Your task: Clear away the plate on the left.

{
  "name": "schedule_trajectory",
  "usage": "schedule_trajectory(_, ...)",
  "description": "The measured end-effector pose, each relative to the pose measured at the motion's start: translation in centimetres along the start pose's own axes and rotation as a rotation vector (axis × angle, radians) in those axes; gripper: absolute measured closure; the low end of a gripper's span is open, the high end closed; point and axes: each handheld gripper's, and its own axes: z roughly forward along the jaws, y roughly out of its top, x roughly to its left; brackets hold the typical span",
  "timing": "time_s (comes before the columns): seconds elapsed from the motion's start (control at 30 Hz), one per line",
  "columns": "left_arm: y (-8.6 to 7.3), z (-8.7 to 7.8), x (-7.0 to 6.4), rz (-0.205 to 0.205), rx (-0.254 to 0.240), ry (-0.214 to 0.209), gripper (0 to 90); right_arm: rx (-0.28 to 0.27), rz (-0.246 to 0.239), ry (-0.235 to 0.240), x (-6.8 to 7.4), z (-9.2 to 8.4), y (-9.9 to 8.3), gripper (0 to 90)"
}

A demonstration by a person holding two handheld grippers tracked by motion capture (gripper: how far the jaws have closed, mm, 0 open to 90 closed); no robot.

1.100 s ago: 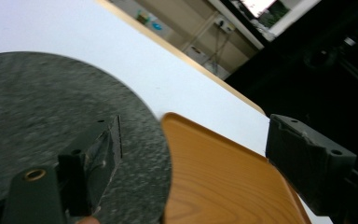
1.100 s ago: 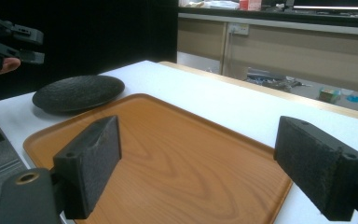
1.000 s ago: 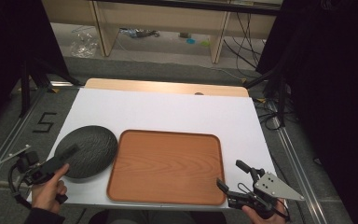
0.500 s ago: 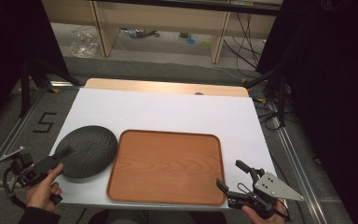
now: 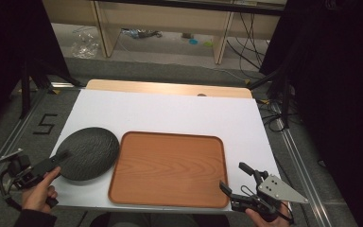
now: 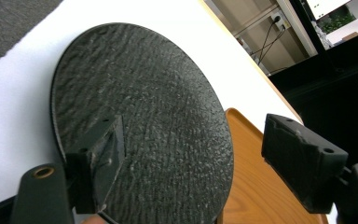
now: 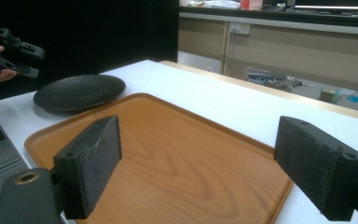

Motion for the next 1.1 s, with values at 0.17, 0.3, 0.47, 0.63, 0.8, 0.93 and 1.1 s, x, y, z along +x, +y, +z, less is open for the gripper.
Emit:
schedule_trajectory(0.17,0.4,0.2,0.7,-0.016,0.015,0.031,21.8,-0.001,-0.001,0.001,0.0,0.0,0.0,16.0)
schedule_trajectory(0.3,0.6,0.3,1.2,-0.034,0.020,0.042,21.8,-0.001,-0.001,0.002,0.0,0.0,0.0,16.0)
schedule_trajectory(0.47,0.9,0.2,1.7,-0.058,0.026,0.047,22.0,-0.001,-0.001,0.001,0.0,0.0,0.0,16.1)
schedule_trajectory(0.63,1.1,0.3,2.8,-0.109,0.050,0.053,22.9,-0.003,-0.003,-0.003,0.0,0.0,0.0,16.2)
schedule_trajectory(0.8,1.1,0.6,3.2,-0.134,0.071,0.071,23.1,-0.002,-0.002,-0.003,0.0,0.0,0.0,16.2)
schedule_trajectory(0.93,0.9,0.8,3.2,-0.135,0.086,0.079,23.8,-0.001,-0.002,-0.001,0.0,0.0,0.0,16.3)
schedule_trajectory(1.1,0.8,1.1,3.4,-0.162,0.109,0.072,23.9,0.003,-0.002,0.007,0.0,0.0,0.0,16.5)
